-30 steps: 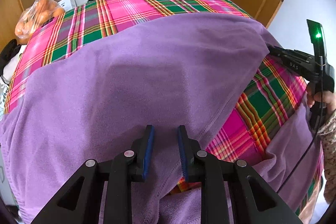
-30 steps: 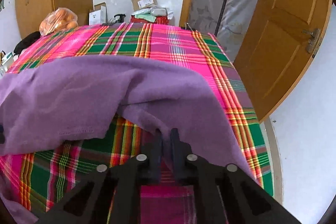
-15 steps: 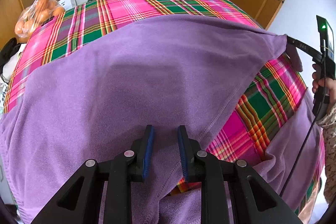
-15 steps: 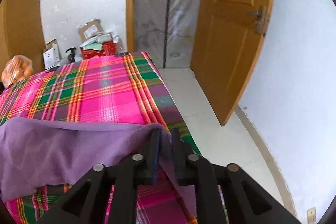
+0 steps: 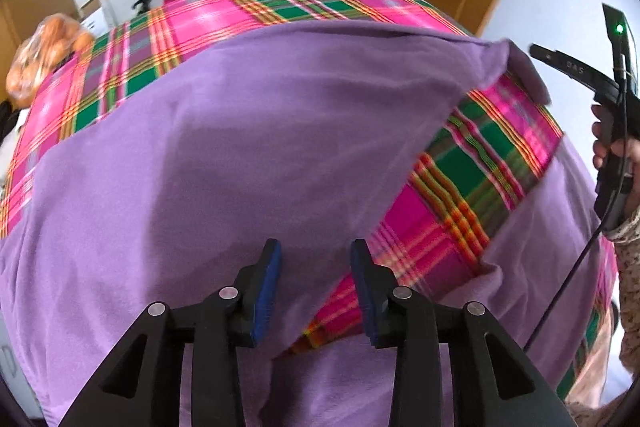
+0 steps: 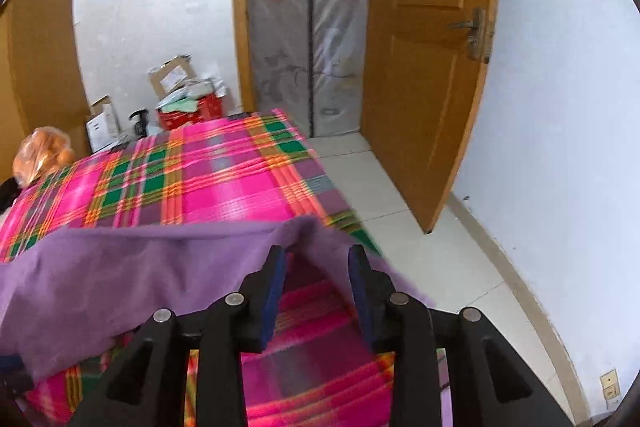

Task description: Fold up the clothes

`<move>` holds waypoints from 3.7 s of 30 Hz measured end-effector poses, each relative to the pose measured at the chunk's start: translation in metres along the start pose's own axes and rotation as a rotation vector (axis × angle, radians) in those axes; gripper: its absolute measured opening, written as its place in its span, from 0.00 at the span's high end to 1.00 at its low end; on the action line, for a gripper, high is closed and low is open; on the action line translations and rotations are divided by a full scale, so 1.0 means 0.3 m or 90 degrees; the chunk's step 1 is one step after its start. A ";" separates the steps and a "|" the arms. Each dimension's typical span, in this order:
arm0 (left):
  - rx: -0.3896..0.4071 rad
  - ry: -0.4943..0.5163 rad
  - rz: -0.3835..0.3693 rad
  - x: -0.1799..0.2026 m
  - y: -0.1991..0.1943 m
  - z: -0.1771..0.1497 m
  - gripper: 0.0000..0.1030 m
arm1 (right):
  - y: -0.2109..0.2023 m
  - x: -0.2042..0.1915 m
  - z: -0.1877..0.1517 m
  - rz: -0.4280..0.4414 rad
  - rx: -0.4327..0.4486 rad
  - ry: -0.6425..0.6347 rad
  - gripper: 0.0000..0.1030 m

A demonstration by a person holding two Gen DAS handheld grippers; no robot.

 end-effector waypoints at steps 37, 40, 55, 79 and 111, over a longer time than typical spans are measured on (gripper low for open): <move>0.093 -0.067 0.030 -0.140 -0.085 0.050 0.91 | 0.164 -0.096 -0.123 0.182 -0.143 0.143 0.64; 0.079 -0.058 0.016 -0.122 -0.068 0.057 0.77 | 0.189 -0.091 -0.104 0.189 -0.148 0.155 0.64; 0.026 0.023 0.012 -0.006 -0.064 0.021 0.73 | 0.273 -0.073 -0.061 0.195 -0.159 0.190 0.84; 0.019 -0.006 0.002 -0.050 -0.016 0.066 0.96 | 0.272 -0.083 -0.022 0.191 -0.153 0.155 0.95; -0.012 0.044 -0.077 0.023 -0.082 -0.037 0.96 | 0.107 0.160 -0.139 0.160 -0.147 0.222 0.91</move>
Point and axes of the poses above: each gripper's, at about its wrist camera, not at the fingertips, and y roughly the way its jaws point, x to its right, z to its top, the point moved 6 cm from there along y, roughly the way its jaws point, and after that the axes turned 3 degrees about -z, right-handed, at the moved point
